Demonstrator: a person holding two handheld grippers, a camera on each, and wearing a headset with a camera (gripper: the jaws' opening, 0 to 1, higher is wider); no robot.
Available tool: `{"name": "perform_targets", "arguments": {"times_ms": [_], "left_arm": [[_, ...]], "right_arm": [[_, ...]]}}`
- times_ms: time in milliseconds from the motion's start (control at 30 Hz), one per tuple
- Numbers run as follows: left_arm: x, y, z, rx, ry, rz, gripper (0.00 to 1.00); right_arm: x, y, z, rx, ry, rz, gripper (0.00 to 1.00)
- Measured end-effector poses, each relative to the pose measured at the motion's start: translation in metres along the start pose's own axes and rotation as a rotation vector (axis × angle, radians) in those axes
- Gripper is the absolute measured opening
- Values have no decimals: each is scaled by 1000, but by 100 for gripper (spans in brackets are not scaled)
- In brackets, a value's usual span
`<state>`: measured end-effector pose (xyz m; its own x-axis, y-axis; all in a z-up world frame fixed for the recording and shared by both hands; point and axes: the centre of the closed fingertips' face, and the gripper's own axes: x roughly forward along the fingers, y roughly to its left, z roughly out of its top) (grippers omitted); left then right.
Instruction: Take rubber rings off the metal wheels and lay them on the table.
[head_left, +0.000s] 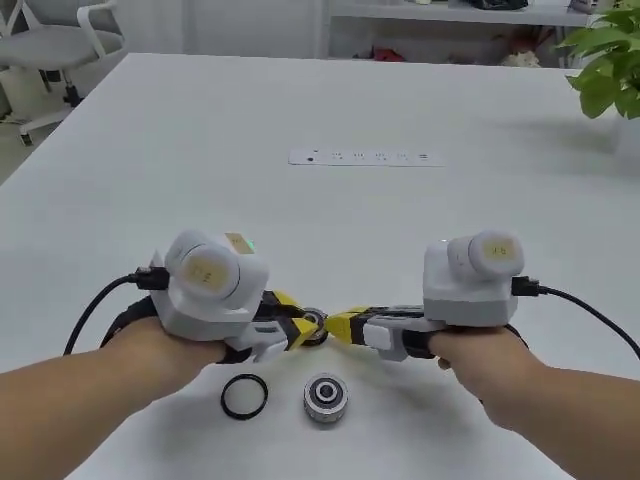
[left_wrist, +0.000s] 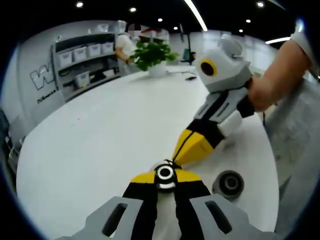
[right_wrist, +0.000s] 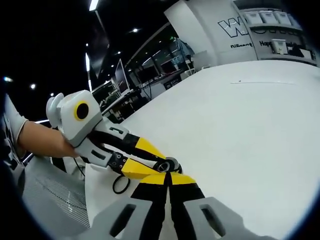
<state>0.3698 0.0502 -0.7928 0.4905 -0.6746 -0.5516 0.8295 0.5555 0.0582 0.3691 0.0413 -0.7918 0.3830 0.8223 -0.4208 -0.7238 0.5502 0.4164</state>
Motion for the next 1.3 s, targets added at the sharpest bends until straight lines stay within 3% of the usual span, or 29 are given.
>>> {"name": "perform_targets", "arguments": {"times_ms": [967, 1200, 1300], "left_arm": [[0, -1, 0, -5, -12, 7, 12], [0, -1, 1, -8, -11, 18, 13], [0, -1, 1, 20, -14, 7, 13]], "right_arm": [[2, 13, 6, 0, -20, 57, 0], [1, 12, 7, 9, -22, 49, 0], [2, 11, 6, 15, -22, 43, 0]]}}
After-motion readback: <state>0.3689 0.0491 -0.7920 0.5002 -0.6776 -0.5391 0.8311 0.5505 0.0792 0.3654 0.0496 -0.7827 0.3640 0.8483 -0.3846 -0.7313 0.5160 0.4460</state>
